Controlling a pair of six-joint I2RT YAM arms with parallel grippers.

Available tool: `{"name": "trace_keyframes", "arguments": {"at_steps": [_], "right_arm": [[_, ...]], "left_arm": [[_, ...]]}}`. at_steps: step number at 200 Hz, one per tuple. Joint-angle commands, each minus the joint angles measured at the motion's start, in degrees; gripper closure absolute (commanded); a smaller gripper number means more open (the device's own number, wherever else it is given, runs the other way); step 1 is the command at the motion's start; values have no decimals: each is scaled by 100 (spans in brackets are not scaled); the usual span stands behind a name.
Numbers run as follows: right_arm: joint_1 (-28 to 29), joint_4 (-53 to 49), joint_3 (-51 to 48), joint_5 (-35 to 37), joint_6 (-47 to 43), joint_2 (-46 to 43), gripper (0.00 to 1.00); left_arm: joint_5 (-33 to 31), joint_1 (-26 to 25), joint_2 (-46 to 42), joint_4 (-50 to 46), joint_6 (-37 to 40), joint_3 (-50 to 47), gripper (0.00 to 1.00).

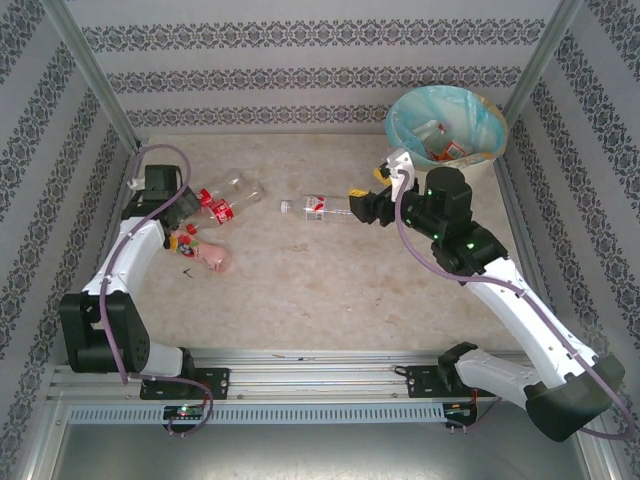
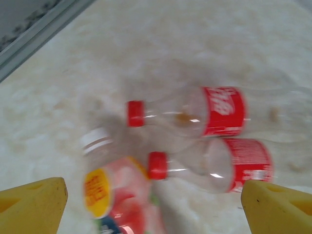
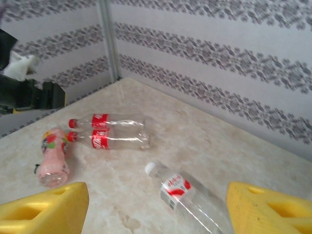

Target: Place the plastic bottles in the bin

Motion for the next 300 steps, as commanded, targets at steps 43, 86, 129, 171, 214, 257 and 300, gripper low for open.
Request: {"name": "trace_keyframes", "arguments": {"at_steps": [43, 86, 129, 171, 214, 257, 300], "right_arm": [[447, 334, 58, 87, -466, 253, 25], [486, 677, -241, 58, -449, 118, 24], [514, 553, -101, -161, -360, 269, 25], [602, 846, -379, -120, -366, 223, 24], [627, 743, -398, -119, -324, 350, 24], [659, 693, -469, -6, -276, 348, 24], [673, 744, -514, -9, -242, 373, 24]], "left_arm": [[83, 290, -395, -674, 47, -275, 6], [28, 299, -601, -906, -106, -443, 5], [509, 299, -488, -813, -457, -799, 5], [1036, 281, -403, -540, -824, -1498, 5], [1760, 154, 399, -85, -769, -1392, 7], [1735, 150, 521, -84, -888, -1201, 8], [1460, 151, -142, -588, -580, -647, 9]]}}
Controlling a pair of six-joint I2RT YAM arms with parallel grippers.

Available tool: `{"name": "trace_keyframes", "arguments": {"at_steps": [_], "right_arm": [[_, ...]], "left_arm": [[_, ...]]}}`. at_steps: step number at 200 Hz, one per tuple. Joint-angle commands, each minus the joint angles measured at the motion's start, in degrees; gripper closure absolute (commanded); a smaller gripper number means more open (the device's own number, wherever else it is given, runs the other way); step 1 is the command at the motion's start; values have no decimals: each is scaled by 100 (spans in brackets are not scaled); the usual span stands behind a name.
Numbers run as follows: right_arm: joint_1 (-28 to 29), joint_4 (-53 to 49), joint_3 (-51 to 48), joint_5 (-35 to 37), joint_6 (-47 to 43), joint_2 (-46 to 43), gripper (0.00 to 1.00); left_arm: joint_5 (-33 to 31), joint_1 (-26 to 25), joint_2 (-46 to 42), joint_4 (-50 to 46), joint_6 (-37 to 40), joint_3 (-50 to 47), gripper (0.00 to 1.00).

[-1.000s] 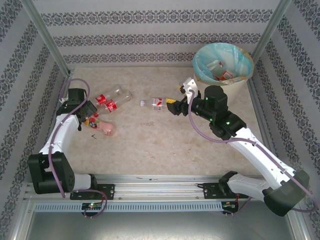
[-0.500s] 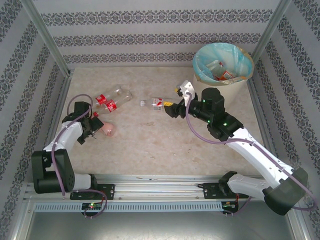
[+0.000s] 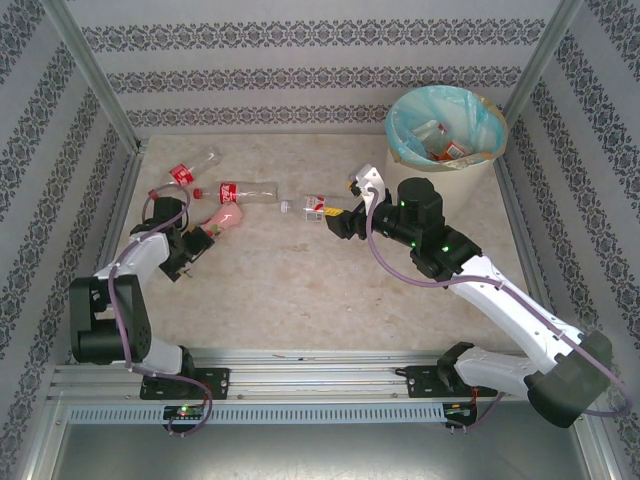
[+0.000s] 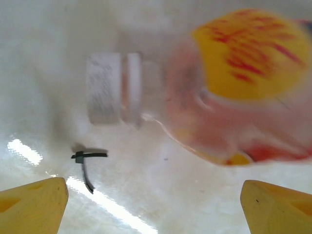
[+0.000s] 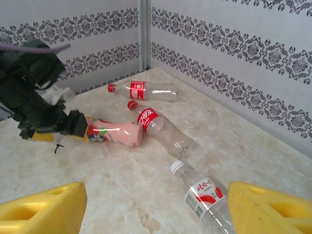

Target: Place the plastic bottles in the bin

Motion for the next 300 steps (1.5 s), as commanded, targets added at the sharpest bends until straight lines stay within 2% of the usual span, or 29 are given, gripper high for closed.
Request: {"name": "trace_keyframes", "arguments": {"at_steps": [1, 18, 28, 36, 45, 61, 86, 123, 135, 161, 191, 206, 242, 277, 300], "right_arm": [[52, 154, -106, 20, 79, 19, 24], [52, 114, -38, -8, 65, 90, 24], [52, 126, -16, -17, 65, 135, 24], [48, 151, 2, -34, 75, 173, 24], [52, 150, 42, -38, 77, 223, 24], [60, 106, 147, -5, 94, 365, 24], [64, -15, 334, -2, 48, 630, 24], [65, -110, 535, 53, 107, 1117, 24], [66, -105, 611, -21, 183, 1280, 24], [87, 16, 705, -186, 391, 1605, 25], [128, -139, 931, -261, 560, 1936, 26], [166, -157, 956, -288, 639, 2032, 26], [274, -145, 965, -249, 853, 2167, 26], [376, -89, 1056, -245, 1000, 2369, 27], [422, -156, 1175, -225, 1009, 2466, 27]], "left_arm": [[-196, -42, -433, -387, 219, 515, 9], [-441, -37, -536, -534, 659, 840, 9], [-845, -28, -506, -530, 997, 1120, 8], [-1141, 20, -372, -393, 1273, 1434, 8], [-1181, 99, -23, -89, 1677, 1914, 8], [-1338, 178, 1220, -282, 2180, 3513, 8], [-1324, 265, 3512, -1622, 2479, 6604, 8], [-1300, 416, 5693, -2486, 2714, 9852, 8], [-1154, 501, 6172, -2507, 2774, 10544, 9], [-628, 735, 6458, -1337, 2908, 10351, 8], [-557, 1023, 6892, -555, 2547, 10531, 9], [-484, 1089, 7018, -213, 2628, 10529, 9], [-599, 1116, 7135, 378, 2536, 10539, 7], [-267, 1108, 7433, 745, 2130, 10595, 7], [-467, 1108, 7633, 871, 2100, 10675, 5]]}}
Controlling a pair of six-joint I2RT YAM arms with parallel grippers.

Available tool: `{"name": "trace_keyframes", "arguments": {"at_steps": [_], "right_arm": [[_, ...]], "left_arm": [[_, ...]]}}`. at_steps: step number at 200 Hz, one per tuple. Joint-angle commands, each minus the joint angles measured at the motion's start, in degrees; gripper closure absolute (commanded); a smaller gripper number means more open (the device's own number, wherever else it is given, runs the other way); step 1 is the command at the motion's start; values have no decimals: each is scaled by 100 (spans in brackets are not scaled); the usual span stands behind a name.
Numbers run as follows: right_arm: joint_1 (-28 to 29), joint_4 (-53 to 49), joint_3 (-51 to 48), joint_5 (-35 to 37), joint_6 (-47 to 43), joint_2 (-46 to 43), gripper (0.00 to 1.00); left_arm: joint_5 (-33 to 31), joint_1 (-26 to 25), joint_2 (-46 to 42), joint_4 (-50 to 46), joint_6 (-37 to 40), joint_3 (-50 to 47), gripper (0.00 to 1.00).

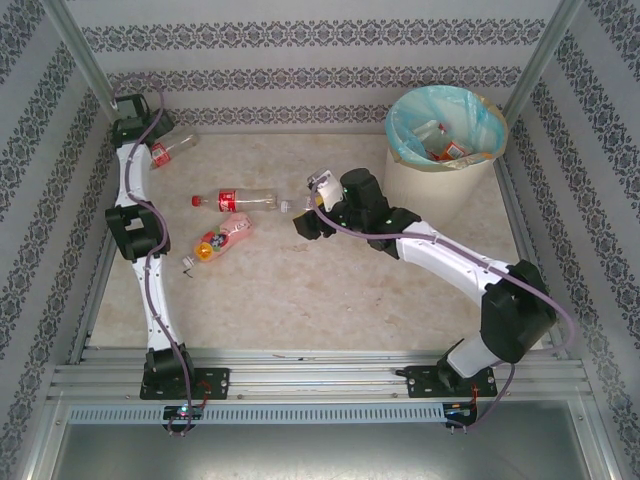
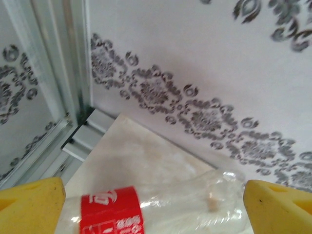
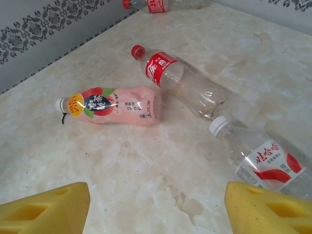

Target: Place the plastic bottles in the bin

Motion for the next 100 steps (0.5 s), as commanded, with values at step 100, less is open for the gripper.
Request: {"name": "trace_keyframes", "arguments": {"at_steps": [100], "right_arm": [[236, -85, 447, -91, 353, 324, 28]], "left_arm": [[13, -47, 772, -319, -276, 404, 10]]}}
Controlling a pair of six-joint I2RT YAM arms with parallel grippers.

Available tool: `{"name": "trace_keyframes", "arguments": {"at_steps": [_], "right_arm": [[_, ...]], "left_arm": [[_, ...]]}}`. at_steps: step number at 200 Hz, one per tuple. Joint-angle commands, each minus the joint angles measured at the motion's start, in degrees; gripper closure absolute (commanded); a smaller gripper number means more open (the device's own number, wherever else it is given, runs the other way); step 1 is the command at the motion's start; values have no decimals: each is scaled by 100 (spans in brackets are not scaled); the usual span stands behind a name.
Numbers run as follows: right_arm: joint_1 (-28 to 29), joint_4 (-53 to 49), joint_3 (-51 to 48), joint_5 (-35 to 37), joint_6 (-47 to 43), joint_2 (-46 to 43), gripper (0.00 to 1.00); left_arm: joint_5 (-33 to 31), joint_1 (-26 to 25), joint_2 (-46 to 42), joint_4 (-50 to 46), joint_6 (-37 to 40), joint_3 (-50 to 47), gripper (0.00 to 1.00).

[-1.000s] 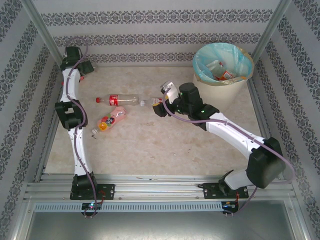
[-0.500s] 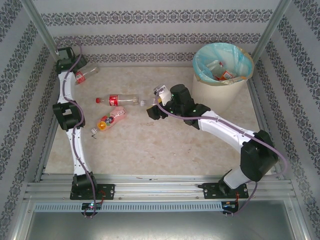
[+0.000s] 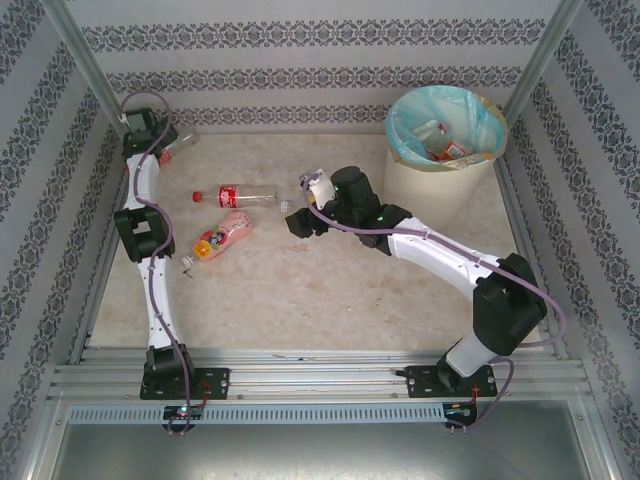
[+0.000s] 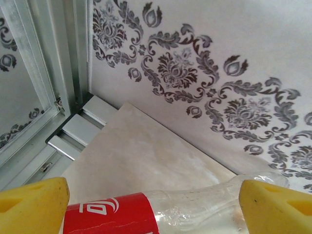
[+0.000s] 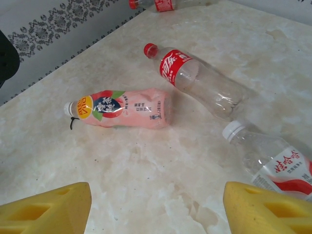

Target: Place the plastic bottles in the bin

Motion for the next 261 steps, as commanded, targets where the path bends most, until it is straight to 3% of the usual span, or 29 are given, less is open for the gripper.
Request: {"name": "trace_keyframes", "arguments": {"at_steps": [1, 47, 112, 139, 183, 261], "right_arm": [[80, -42, 176, -85, 141, 66, 28], [166, -76, 164, -54, 119, -20, 28], [220, -137, 37, 112, 22, -118, 28], [223, -76, -17, 128, 59, -86, 28], [225, -122, -6, 92, 10, 13, 28], [226, -157, -149, 95, 13, -132, 28]], "left_arm": [[157, -45, 33, -790, 43, 159, 10], [120, -279, -638, -2234, 409, -433, 10], [-130, -772, -1301, -2472, 1011, -706, 8], [-360, -811, -1530, -2000, 1120, -910, 8], [-610, -798, -1059, -1391, 1530, -414, 3], [-635, -818, -528, -1921, 1791, -131, 2]]}}
